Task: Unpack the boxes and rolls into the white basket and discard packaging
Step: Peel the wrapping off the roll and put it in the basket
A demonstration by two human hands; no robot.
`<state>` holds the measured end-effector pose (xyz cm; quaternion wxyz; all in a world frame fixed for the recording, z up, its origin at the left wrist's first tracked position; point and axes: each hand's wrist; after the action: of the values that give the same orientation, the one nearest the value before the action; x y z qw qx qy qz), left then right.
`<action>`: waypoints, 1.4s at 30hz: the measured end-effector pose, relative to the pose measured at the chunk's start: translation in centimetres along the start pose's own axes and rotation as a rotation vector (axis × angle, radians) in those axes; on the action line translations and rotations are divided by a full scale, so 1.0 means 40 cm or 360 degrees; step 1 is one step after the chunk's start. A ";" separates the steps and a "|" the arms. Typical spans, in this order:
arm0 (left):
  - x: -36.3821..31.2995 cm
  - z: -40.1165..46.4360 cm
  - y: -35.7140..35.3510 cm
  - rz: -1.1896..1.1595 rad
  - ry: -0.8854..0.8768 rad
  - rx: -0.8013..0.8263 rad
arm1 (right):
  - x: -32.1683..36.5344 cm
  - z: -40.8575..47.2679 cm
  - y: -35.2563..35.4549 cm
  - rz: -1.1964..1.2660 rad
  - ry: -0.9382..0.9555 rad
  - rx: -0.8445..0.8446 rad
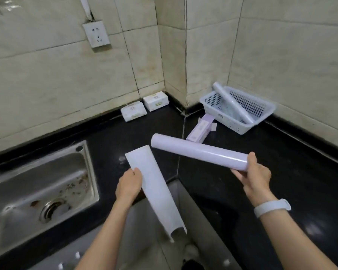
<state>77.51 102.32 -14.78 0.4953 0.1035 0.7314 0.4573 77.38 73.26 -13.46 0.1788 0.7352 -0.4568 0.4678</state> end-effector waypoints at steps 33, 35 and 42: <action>-0.774 0.583 -0.709 0.0300 -0.1584 0.0674 | 0.179 0.615 -0.420 -0.0180 0.0262 -0.0331; -0.777 0.582 -0.747 0.0354 -0.1606 0.0758 | 0.204 0.634 -0.419 -0.0814 0.0488 -0.0232; -0.737 0.575 -0.803 0.0302 -0.1635 0.0535 | 0.214 0.700 -0.533 -0.2327 0.1003 0.0590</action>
<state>120.41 79.52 -23.07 0.7219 0.4566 0.4459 0.2675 111.18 60.68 -16.64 0.4344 0.6990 0.2948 0.4855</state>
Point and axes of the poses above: each hand's wrist, its own z-axis towards the middle knuckle, its own y-axis out of the back of the hand, x = y × z, and after that the axes turned 13 degrees about -x, right-handed
